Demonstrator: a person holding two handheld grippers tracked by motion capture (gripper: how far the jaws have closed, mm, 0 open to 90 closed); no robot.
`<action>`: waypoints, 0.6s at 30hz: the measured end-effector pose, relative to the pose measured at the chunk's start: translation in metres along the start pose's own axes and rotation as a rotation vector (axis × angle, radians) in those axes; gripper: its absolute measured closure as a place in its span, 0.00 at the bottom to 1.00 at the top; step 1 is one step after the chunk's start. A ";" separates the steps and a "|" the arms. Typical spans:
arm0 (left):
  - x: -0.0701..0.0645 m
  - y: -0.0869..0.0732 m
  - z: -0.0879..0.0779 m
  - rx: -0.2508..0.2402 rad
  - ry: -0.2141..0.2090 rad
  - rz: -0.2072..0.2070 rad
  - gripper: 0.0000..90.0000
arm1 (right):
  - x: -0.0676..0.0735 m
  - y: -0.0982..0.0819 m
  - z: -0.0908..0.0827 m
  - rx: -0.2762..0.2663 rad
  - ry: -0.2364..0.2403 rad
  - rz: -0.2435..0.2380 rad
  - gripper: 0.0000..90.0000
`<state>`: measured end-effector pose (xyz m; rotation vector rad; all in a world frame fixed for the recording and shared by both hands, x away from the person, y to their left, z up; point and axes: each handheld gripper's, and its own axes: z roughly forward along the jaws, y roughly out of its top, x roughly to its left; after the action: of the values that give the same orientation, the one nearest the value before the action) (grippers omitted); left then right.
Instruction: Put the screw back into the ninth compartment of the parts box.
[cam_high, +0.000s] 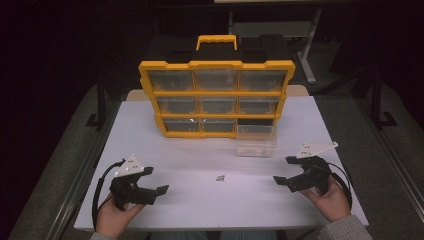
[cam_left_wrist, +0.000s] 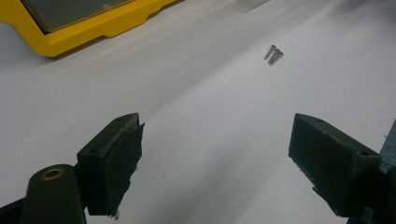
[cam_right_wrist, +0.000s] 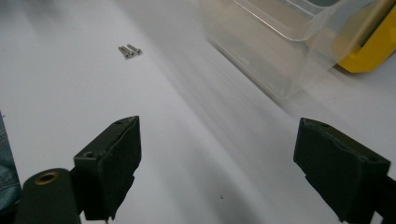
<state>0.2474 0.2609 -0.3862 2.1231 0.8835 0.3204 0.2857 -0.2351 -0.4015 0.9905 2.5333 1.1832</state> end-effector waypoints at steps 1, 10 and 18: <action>0.000 0.000 0.000 -0.004 0.001 0.002 0.19 | 0.001 0.001 0.000 0.005 0.003 0.008 0.16; -0.001 0.001 0.001 -0.004 -0.002 -0.002 0.19 | 0.001 0.003 0.000 0.001 0.011 0.008 0.16; 0.000 0.000 0.001 0.016 0.002 0.021 0.19 | 0.010 0.017 0.004 0.037 0.043 -0.023 0.19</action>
<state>0.2483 0.2599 -0.3869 2.1482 0.8686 0.3273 0.2881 -0.2192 -0.3906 0.9509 2.6019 1.1681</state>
